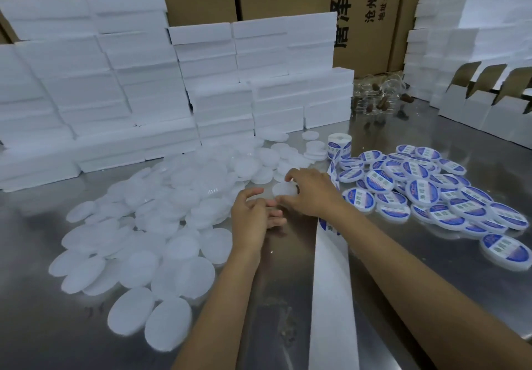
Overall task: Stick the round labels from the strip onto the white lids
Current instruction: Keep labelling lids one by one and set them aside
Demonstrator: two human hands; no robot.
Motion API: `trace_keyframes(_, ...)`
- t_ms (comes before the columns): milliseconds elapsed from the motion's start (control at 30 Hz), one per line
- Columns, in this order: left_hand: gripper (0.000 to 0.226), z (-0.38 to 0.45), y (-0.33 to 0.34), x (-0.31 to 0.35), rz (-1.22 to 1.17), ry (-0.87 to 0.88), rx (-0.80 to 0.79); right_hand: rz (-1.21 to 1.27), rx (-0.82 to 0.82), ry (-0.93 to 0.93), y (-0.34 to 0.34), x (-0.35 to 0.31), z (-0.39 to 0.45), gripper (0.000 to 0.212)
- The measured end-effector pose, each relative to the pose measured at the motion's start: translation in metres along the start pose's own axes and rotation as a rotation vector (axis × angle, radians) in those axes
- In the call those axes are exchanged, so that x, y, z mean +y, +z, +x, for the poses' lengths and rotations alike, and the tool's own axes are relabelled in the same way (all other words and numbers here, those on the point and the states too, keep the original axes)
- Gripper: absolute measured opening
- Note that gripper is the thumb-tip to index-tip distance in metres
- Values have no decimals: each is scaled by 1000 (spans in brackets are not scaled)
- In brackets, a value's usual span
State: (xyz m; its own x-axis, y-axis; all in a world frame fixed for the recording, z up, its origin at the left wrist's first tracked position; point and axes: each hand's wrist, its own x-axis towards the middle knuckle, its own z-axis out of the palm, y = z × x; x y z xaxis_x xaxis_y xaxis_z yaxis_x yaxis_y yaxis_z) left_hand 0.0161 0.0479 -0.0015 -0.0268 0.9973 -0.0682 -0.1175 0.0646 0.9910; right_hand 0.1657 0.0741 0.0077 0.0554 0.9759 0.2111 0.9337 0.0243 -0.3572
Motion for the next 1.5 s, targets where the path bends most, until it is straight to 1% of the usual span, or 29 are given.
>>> trace_keyframes(33,33,0,0,0,-13,-6,1,-21,-4,10,4,-3,4,47)
trace_keyframes(100,34,1,0,0,-19,-21,-1,-27,63,6,12,-7,7,40)
trace_keyframes(167,32,1,-1,-1,-14,-28,-7,19,127,-5,15,-9,5,37)
trace_keyframes(300,30,3,-2,-2,3,-40,-38,275,211,-34,5,-15,-2,41)
trace_keyframes(433,41,3,-2,-2,-85,-88,-116,466,244,-78,-8,-20,-17,41)
trace_keyframes(533,46,1,-2,2,-218,-122,-238,443,234,-141,-7,-25,-34,34)
trace_keyframes(600,45,-1,0,3,-215,-101,-256,349,210,-174,-7,-28,-41,35)
trace_keyframes(667,43,-4,-1,3,-220,-78,-243,314,183,-183,-9,-28,-48,43)
trace_keyframes(700,43,-5,-2,3,-236,-78,-245,334,186,-169,-11,-25,-52,46)
trace_keyframes(767,42,-7,-4,3,-243,-80,-253,389,269,-80,-14,-12,-61,44)
trace_keyframes(833,42,-7,-5,3,-229,-68,-245,386,378,79,-18,5,-72,36)
trace_keyframes(867,42,-7,-5,3,-222,-62,-236,368,387,156,-20,13,-76,31)
trace_keyframes(900,41,-7,-4,3,-212,-56,-229,341,347,203,-21,20,-79,27)
trace_keyframes(933,41,-7,-3,2,-200,-48,-222,296,272,210,-20,26,-81,25)
trace_keyframes(1000,40,-7,-2,2,-175,-27,-203,173,118,142,-16,28,-84,26)
trace_keyframes(1067,41,-6,-1,1,-155,-11,-182,103,46,69,-12,23,-85,30)
trace_keyframes(1233,40,-3,-3,4,-101,30,-168,109,59,-20,-4,10,-87,35)
trace_keyframes(1367,36,-2,-5,7,-90,22,-209,154,42,-65,-3,2,-88,35)
trace_keyframes(1500,35,-4,-5,8,-92,-8,-281,218,-2,-92,-6,-3,-88,29)
